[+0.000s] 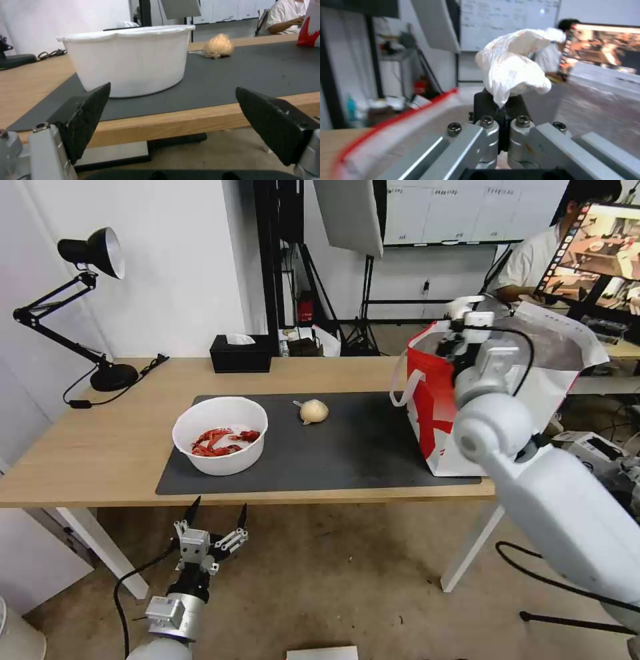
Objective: Pick up the trash from the table and place it into the takeout bag.
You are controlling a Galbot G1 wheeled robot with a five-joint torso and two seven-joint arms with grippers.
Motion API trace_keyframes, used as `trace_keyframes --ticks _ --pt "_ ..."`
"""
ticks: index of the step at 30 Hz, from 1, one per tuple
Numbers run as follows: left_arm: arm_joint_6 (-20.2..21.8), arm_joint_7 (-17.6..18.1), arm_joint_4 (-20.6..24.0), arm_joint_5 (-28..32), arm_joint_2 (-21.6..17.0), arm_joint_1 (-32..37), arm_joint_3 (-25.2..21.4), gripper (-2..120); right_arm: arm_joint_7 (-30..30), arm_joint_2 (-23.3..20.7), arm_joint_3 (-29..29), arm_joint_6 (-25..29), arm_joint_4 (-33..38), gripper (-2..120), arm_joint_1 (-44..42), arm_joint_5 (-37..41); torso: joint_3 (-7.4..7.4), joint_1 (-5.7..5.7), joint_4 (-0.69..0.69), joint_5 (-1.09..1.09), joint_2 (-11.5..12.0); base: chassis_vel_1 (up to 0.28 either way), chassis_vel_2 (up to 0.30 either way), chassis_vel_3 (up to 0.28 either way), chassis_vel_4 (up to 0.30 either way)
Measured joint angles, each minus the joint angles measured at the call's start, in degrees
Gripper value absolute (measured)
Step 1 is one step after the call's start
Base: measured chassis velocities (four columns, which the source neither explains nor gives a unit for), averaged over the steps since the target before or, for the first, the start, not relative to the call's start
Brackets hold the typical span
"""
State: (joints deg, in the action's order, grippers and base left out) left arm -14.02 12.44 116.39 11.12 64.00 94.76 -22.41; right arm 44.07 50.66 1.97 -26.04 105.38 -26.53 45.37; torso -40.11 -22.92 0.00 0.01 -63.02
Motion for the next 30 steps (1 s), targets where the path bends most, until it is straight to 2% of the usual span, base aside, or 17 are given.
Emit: trace_keyframes --ticks 4,7,8,11,12,19,20,23,24,30 --pt "-0.12 0.0 -0.08 0.25 -0.58 0.01 -0.28 100 -0.01 -0.87 -0.55 -0.69 -0.99 7 0.55 -0.64 0.0 0.0 0.0 0.0 0.0 0.0 0.0 0.0 0.0" --pt "-0.15 0.0 -0.12 0.39 -0.74 -0.19 -0.25 100 -0.15 -0.96 -0.65 -0.66 -1.43 22 1.06 -0.3 0.0 0.0 0.0 -0.01 0.0 0.0 0.0 0.0 0.0" --pt "-0.15 0.0 -0.12 0.39 -0.74 -0.19 -0.25 100 -0.15 -0.96 -0.65 -0.66 -1.43 22 1.06 -0.3 0.0 0.0 0.0 -0.01 0.0 0.0 0.0 0.0 0.0" --pt "-0.16 0.02 -0.52 0.43 -0.72 -0.52 -0.05 100 -0.26 -0.89 -0.9 -0.58 -1.49 35 1.17 -0.17 0.0 0.0 0.0 -0.01 0.0 0.0 0.0 0.0 0.0" --pt "-0.16 0.02 -0.52 0.43 -0.72 -0.52 -0.05 100 -0.26 -0.89 -0.9 -0.58 -1.49 35 1.17 -0.17 0.0 0.0 0.0 -0.01 0.0 0.0 0.0 0.0 0.0" --pt "-0.2 0.12 -1.12 0.88 -0.66 -0.73 -0.04 100 -0.28 -0.69 -1.08 -0.48 -1.1 65 0.48 -0.16 0.0 0.0 0.0 -0.02 0.0 0.0 0.0 0.0 0.0" --pt "-0.2 0.12 -1.12 0.88 -0.66 -0.73 -0.04 100 -0.28 -0.69 -1.08 -0.48 -1.1 65 0.48 -0.16 0.0 0.0 0.0 -0.02 0.0 0.0 0.0 0.0 0.0" --pt "-0.2 0.13 -1.07 1.05 -0.7 -0.72 -0.11 100 -0.35 -0.8 -0.94 -0.47 -0.71 80 0.34 0.07 0.0 0.0 0.01 -0.02 0.0 0.0 0.0 0.0 0.0" --pt "-0.2 0.13 -1.07 1.05 -0.7 -0.72 -0.11 100 -0.35 -0.8 -0.94 -0.47 -0.71 80 0.34 0.07 0.0 0.0 0.01 -0.02 0.0 0.0 0.0 0.0 0.0" --pt "0.48 0.26 0.26 2.21 -1.14 -0.67 -0.37 100 -1.78 -1.29 -0.76 0.93 0.17 99 -0.92 1.1 0.0 0.0 0.0 -0.01 0.0 0.0 0.0 0.0 0.0"
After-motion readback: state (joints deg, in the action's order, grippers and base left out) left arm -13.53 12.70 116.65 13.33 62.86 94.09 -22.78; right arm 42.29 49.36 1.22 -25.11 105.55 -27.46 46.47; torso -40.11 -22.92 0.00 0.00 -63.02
